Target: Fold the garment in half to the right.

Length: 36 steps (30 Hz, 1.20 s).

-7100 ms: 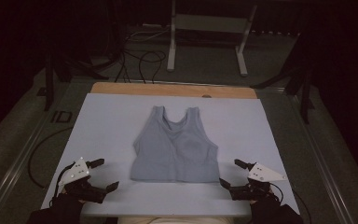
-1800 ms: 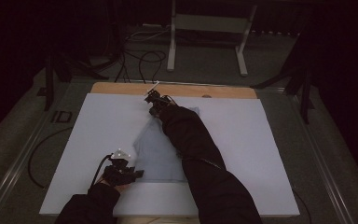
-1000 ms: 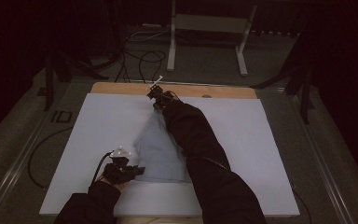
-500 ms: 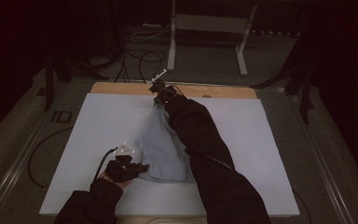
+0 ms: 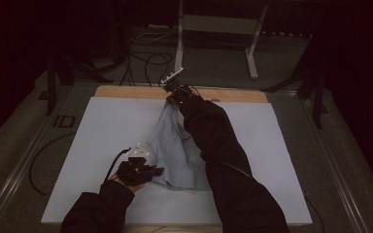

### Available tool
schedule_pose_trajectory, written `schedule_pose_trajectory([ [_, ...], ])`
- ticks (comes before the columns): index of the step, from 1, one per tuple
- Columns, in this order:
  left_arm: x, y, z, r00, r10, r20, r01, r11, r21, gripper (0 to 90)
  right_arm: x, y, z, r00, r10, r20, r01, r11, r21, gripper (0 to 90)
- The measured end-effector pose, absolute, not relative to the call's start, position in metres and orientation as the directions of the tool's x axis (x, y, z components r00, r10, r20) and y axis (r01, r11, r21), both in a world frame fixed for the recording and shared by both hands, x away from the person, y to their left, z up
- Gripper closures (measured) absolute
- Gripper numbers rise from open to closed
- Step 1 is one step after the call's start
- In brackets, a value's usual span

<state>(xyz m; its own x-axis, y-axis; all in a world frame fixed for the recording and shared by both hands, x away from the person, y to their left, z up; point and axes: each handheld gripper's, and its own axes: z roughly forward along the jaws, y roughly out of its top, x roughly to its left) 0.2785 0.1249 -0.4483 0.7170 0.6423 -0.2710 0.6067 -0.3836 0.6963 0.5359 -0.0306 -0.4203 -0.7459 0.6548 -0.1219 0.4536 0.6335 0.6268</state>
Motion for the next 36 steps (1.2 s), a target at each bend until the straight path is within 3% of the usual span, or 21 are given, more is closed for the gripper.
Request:
schedule_pose_trajectory([
  [16,0.283,0.087,-0.431,0.776,0.582,-0.243,0.552,-0.440,0.709,85.7,0.532,-0.070,-0.399,-0.724,0.681,-0.112,0.456,0.594,0.662,87.6],
  [36,0.289,0.042,-0.426,0.819,0.525,-0.231,0.514,-0.493,0.702,85.7,0.530,-0.116,-0.400,-0.705,0.705,-0.076,0.459,0.535,0.710,87.5],
])
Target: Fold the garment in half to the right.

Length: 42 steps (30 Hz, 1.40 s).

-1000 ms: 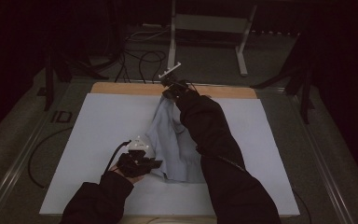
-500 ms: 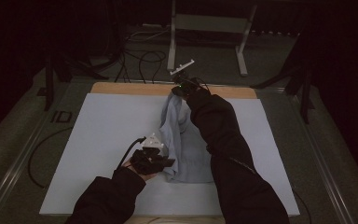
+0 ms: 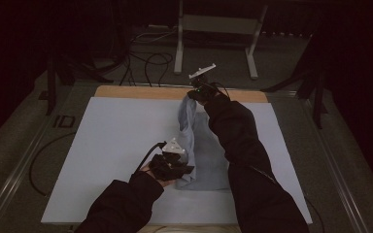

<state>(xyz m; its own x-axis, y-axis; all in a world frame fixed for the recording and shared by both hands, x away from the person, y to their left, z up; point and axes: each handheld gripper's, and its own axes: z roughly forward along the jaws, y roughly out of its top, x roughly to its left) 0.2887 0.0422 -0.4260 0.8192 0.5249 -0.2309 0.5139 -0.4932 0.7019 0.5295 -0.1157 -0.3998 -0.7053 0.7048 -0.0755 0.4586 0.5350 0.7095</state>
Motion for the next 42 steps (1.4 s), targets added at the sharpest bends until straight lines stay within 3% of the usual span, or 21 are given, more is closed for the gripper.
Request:
schedule_pose_trajectory([
  [20,0.292,-0.007,-0.435,0.851,0.479,-0.214,0.483,-0.556,0.676,85.7,0.526,-0.162,-0.415,-0.680,0.733,-0.013,0.485,0.463,0.742,87.4],
  [42,0.297,-0.045,-0.470,0.852,0.483,-0.204,0.493,-0.606,0.625,85.7,0.532,-0.184,-0.470,-0.668,0.741,0.075,0.544,0.416,0.729,87.1],
])
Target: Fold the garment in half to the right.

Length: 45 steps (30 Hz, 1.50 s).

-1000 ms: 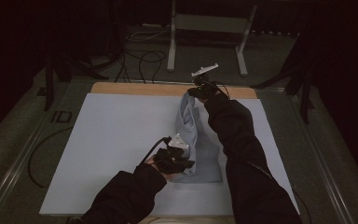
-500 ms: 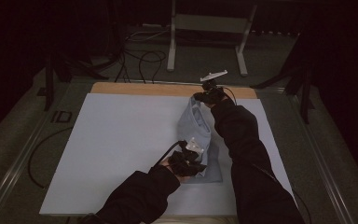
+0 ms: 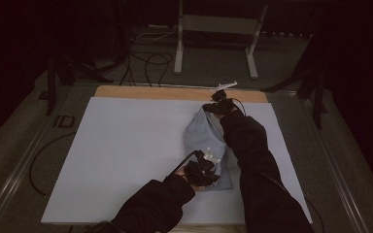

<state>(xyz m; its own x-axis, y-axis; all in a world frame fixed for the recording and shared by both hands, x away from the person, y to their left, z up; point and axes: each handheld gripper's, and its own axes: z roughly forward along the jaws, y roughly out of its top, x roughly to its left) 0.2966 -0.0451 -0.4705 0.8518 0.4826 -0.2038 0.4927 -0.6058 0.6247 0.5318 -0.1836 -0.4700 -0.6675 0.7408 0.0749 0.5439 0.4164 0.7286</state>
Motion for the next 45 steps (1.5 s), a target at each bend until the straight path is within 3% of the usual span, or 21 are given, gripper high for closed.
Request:
schedule_pose_trajectory([
  [13,0.301,-0.051,-0.488,0.839,0.500,-0.214,0.517,-0.611,0.599,85.6,0.535,-0.186,-0.489,-0.657,0.748,0.091,0.565,0.410,0.716,85.3],
  [16,0.303,-0.052,-0.491,0.838,0.502,-0.215,0.521,-0.616,0.591,85.6,0.534,-0.186,-0.490,-0.650,0.754,0.091,0.567,0.402,0.719,77.4],
  [18,0.304,-0.054,-0.493,0.838,0.503,-0.212,0.521,-0.622,0.584,85.5,0.534,-0.188,-0.487,-0.645,0.761,0.076,0.564,0.407,0.718,66.9],
  [25,0.305,-0.056,-0.494,0.836,0.508,-0.208,0.524,-0.624,0.580,85.4,0.533,-0.192,-0.480,-0.633,0.771,0.069,0.581,0.414,0.701,50.2],
  [26,0.305,-0.057,-0.494,0.834,0.511,-0.208,0.525,-0.622,0.580,85.4,0.532,-0.195,-0.478,-0.624,0.778,0.077,0.592,0.406,0.696,43.3],
  [30,0.306,-0.058,-0.493,0.834,0.510,-0.210,0.527,-0.624,0.577,85.4,0.529,-0.198,-0.475,-0.617,0.784,0.064,0.601,0.417,0.682,34.1],
  [33,0.306,-0.058,-0.491,0.831,0.513,-0.214,0.529,-0.614,0.586,85.3,0.522,-0.206,-0.464,-0.612,0.786,0.086,0.591,0.382,0.710,21.3],
  [36,0.306,-0.058,-0.488,0.831,0.513,-0.215,0.529,-0.612,0.588,85.2,0.515,-0.213,-0.454,-0.618,0.777,0.121,0.575,0.341,0.744,14.8],
  [45,0.305,-0.066,-0.481,0.839,0.498,-0.220,0.518,-0.606,0.604,84.2,0.495,-0.213,-0.441,-0.629,0.771,0.097,0.541,0.345,0.767,13.4],
])
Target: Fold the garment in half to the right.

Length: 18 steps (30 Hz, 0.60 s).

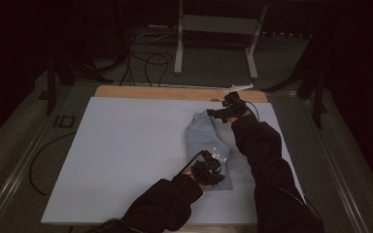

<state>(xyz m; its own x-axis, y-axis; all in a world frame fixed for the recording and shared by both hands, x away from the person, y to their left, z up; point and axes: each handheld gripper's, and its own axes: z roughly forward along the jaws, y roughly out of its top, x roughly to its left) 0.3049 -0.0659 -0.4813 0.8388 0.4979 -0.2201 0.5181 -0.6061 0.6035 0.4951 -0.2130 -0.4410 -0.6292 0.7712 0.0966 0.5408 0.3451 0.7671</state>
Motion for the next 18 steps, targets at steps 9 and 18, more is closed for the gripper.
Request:
schedule_pose_trajectory([
  [9,0.302,-0.083,-0.483,0.852,0.463,-0.245,0.508,-0.618,0.600,76.5,0.484,-0.216,-0.433,-0.640,0.763,0.091,0.510,0.333,0.793,13.2],
  [18,0.299,-0.094,-0.486,0.868,0.414,-0.273,0.490,-0.636,0.595,65.0,0.471,-0.216,-0.426,-0.672,0.733,0.107,0.485,0.326,0.812,9.6],
])
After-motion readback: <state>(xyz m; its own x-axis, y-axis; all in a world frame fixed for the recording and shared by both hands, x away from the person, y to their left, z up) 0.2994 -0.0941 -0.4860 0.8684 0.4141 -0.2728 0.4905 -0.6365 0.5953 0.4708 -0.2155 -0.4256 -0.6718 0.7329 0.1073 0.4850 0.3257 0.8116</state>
